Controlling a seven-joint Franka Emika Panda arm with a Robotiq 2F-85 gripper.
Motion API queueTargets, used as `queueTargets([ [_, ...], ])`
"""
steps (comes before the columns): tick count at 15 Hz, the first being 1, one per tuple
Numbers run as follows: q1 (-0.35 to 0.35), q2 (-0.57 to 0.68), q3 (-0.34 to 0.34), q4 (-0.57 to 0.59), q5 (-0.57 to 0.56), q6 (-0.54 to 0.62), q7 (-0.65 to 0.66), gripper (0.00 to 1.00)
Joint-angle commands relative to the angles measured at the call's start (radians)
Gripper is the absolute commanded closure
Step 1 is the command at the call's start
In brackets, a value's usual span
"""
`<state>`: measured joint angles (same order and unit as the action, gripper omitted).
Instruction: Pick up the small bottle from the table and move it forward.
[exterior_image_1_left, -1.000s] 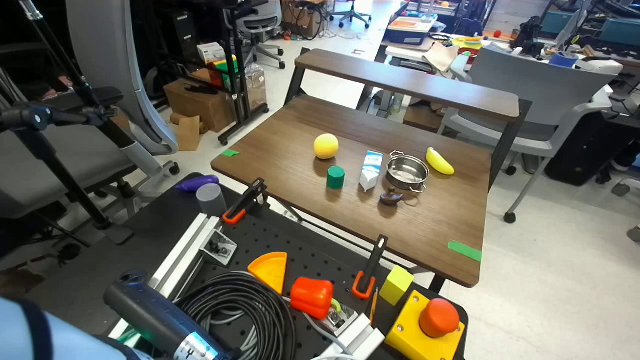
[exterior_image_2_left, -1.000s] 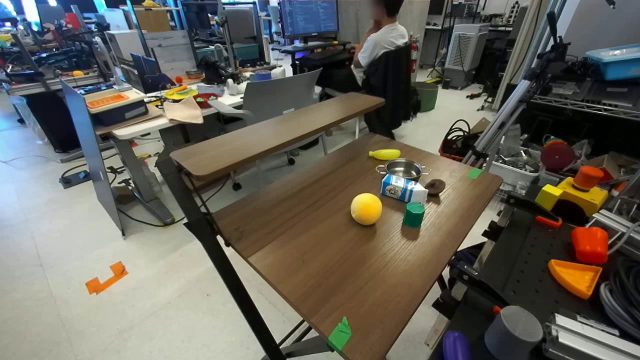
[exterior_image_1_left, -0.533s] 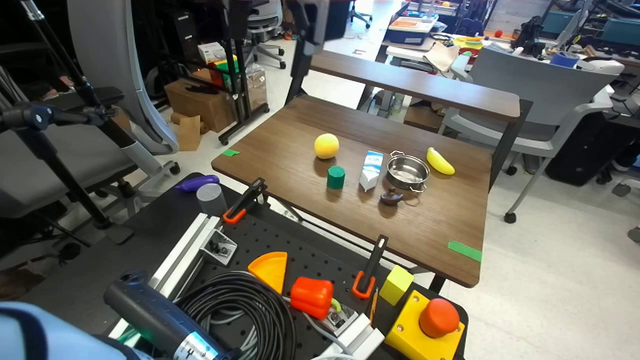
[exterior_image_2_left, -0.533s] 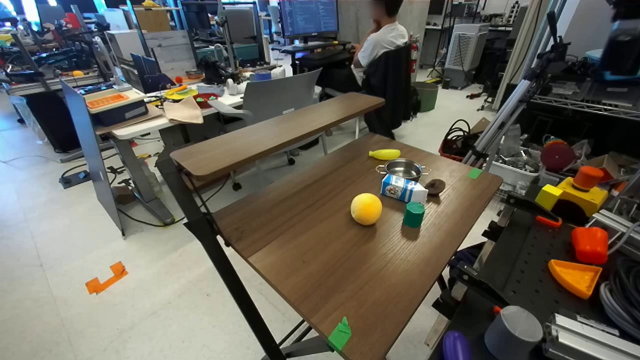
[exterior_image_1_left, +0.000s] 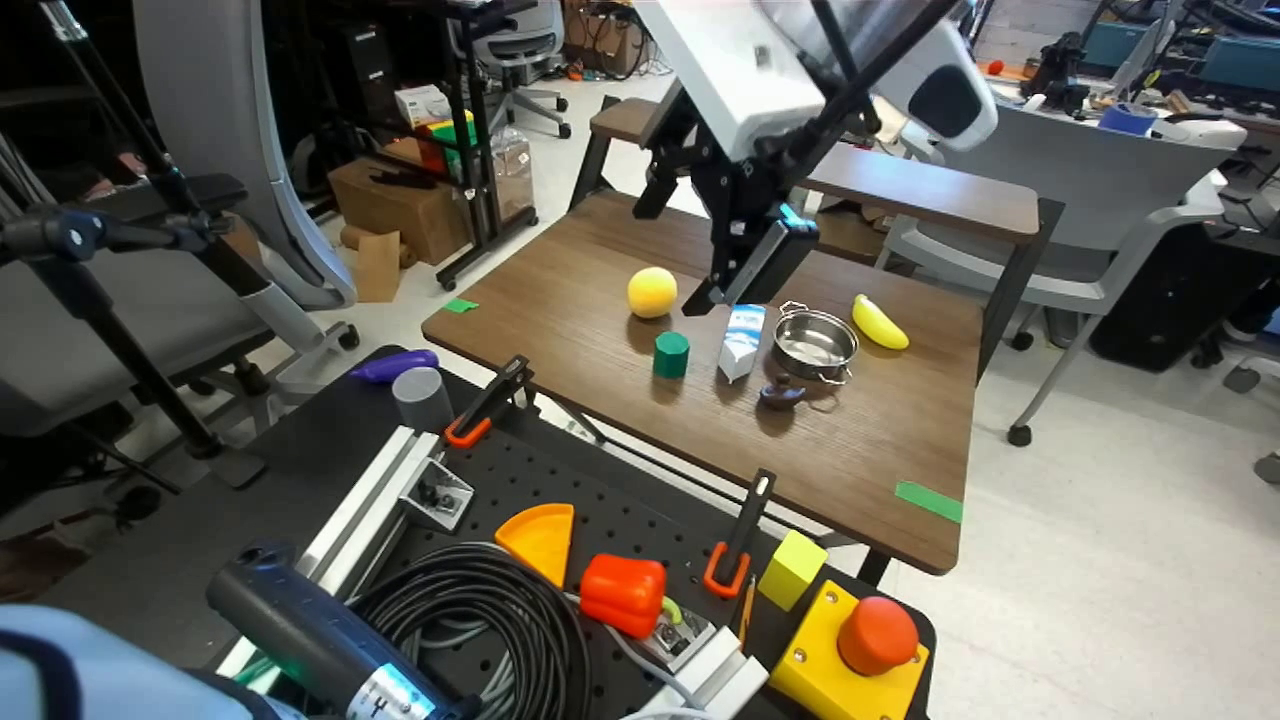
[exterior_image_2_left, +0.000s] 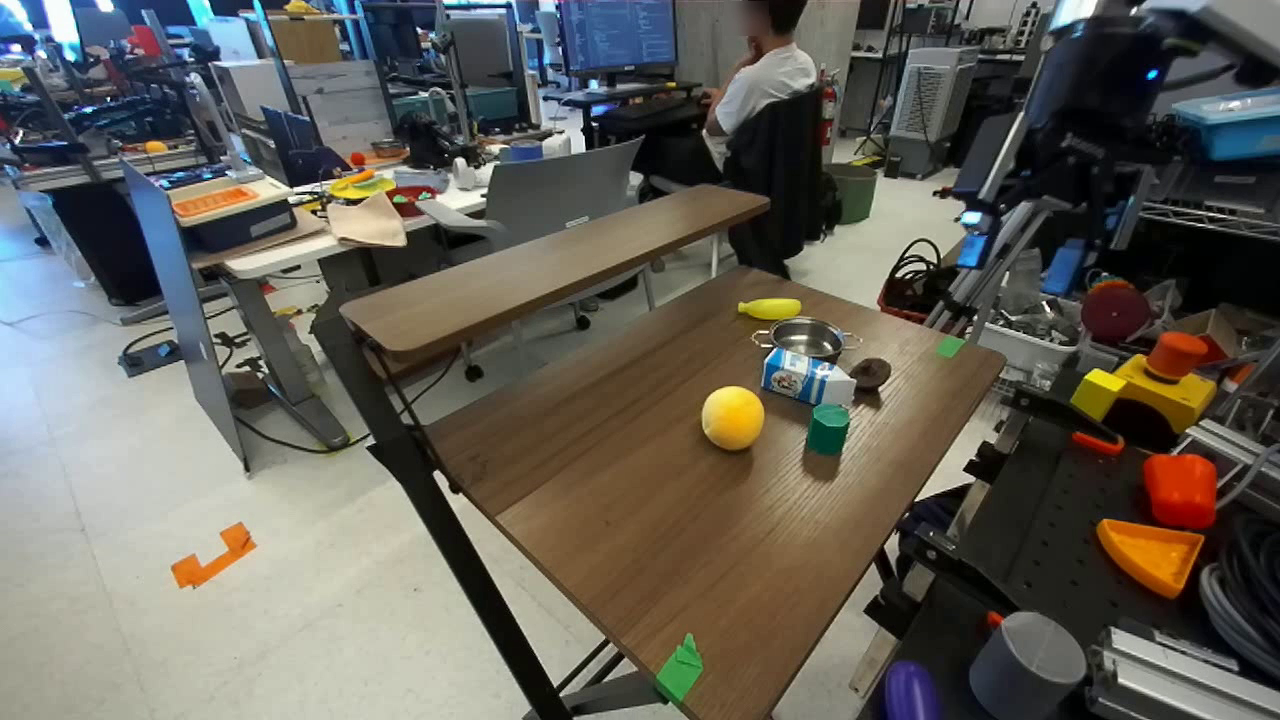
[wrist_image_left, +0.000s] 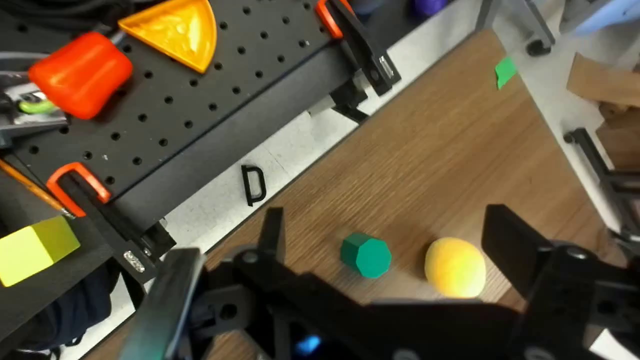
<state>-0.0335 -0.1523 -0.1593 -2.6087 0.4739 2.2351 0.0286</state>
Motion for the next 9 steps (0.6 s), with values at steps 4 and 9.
queueTargets([
  [4,-0.041,0.381,0.026,0.223,0.224,0.231,0.094,0.00],
  [9,-0.060,0.529,0.015,0.308,0.183,0.312,0.249,0.00],
])
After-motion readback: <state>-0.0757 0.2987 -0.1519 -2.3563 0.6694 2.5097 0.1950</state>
